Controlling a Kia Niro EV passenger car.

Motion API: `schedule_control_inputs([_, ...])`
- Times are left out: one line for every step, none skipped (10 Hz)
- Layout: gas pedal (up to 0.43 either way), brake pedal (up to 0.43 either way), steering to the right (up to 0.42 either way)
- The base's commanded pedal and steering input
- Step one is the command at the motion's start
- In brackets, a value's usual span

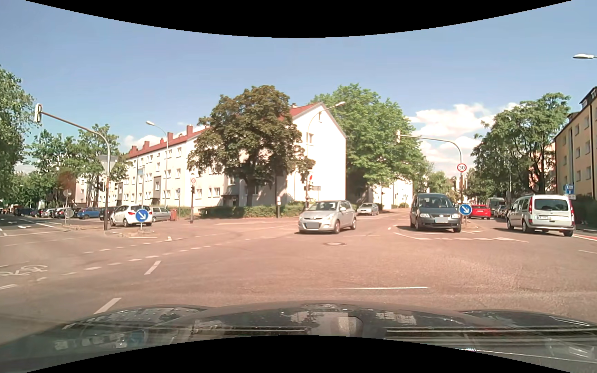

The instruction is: Follow the waypoints while adhering to traffic rules and regulations

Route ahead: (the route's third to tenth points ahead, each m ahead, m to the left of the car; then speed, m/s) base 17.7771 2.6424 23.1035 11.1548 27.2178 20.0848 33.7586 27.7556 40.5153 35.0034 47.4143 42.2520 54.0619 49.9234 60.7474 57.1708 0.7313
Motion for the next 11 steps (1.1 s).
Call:
schedule_control_inputs([0.098, 0.0, -0.027])
schedule_control_inputs([0.098, 0.0, -0.027])
schedule_control_inputs([0.098, 0.0, -0.027])
schedule_control_inputs([0.118, 0.0, -0.027])
schedule_control_inputs([0.138, 0.0, -0.026])
schedule_control_inputs([0.177, 0.0, -0.026])
schedule_control_inputs([0.24, 0.0, -0.029])
schedule_control_inputs([0.28, 0.0, -0.037])
schedule_control_inputs([0.287, 0.0, -0.048])
schedule_control_inputs([0.299, 0.0, -0.062])
schedule_control_inputs([0.299, 0.0, -0.071])
